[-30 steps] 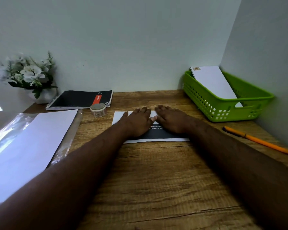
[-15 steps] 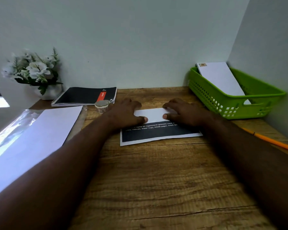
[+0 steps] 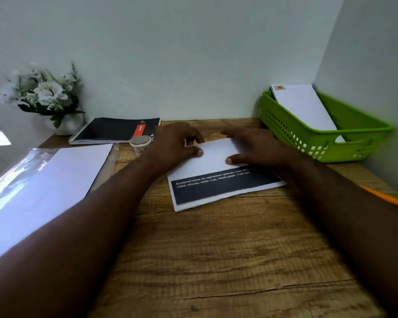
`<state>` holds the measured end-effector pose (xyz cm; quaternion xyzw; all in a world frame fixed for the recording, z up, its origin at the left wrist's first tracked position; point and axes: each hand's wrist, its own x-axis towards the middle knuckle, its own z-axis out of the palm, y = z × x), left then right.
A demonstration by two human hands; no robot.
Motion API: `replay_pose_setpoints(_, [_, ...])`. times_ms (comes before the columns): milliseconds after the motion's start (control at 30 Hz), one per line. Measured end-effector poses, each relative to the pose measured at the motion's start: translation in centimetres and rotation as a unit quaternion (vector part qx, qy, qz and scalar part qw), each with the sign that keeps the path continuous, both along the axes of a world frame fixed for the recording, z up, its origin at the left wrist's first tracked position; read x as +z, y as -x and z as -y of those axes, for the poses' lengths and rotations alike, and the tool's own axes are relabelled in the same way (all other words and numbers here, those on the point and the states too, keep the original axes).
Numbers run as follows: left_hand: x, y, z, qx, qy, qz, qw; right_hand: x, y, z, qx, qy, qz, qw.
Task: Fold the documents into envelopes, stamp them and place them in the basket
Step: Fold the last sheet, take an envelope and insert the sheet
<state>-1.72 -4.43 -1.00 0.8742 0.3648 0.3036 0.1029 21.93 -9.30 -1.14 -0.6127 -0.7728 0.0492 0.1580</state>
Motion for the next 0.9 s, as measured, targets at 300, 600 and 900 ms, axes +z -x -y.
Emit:
replay_pose_setpoints(300, [0.1,-0.3,1.5,0.035,-0.214,-0.09,0.972,0.4,0.9,0.2,0.023,-0.231,0.093,0.968])
replay_pose_setpoints(600, [-1.0,-1.5,1.8,0.041,0.011,-0.165,0.985,0.3,1.1,0.9,0.045,0.005,-0.043,0.998])
replay_pose_setpoints(900, [-2.5,-3.3,-0.2,0.066,0.02,-0.172,0.983,-1.5,3.6,-0.9,-0.006,-0.026,0.048,0.999])
